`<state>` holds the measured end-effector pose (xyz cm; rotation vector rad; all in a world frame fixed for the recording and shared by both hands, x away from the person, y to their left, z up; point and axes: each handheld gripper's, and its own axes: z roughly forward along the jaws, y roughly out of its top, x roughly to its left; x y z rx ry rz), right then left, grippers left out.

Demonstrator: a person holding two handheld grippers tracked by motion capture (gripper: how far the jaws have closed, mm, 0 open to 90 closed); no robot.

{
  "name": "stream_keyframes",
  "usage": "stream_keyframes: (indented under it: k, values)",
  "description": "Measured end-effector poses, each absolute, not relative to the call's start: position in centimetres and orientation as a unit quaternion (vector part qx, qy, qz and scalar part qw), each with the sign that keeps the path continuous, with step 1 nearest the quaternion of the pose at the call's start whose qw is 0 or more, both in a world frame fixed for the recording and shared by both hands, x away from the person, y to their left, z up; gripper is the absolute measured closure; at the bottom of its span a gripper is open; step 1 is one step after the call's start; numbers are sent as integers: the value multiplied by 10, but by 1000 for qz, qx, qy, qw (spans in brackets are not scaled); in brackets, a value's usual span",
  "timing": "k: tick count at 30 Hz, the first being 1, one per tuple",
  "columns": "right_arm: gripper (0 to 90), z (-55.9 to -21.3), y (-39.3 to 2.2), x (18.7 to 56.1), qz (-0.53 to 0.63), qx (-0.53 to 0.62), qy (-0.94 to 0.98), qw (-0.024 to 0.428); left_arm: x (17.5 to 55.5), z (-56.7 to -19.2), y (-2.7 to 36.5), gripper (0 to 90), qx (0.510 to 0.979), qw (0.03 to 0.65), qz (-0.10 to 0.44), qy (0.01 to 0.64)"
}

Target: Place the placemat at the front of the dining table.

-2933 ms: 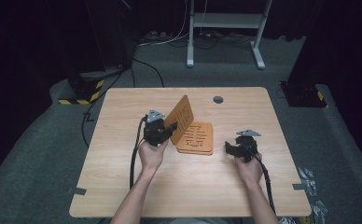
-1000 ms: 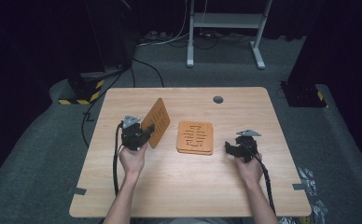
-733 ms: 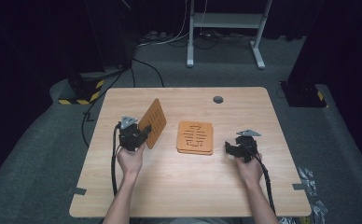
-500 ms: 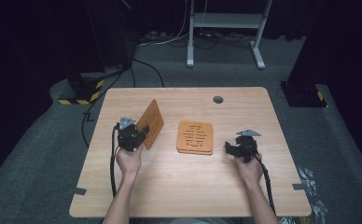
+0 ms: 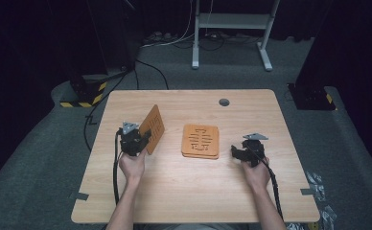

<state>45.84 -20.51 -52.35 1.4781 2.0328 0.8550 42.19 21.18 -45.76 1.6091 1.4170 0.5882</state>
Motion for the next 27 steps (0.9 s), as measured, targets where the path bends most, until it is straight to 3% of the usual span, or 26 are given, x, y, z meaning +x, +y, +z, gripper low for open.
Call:
stream_keyframes:
  k: [11,27]
  values:
    - [252,-523,-205,458,312,540,744,240,427,-471,216,843,646,431,238,583]
    - [252,-524,-205,458,313,540,743,241,439,-480,220,655,654,384,231,609]
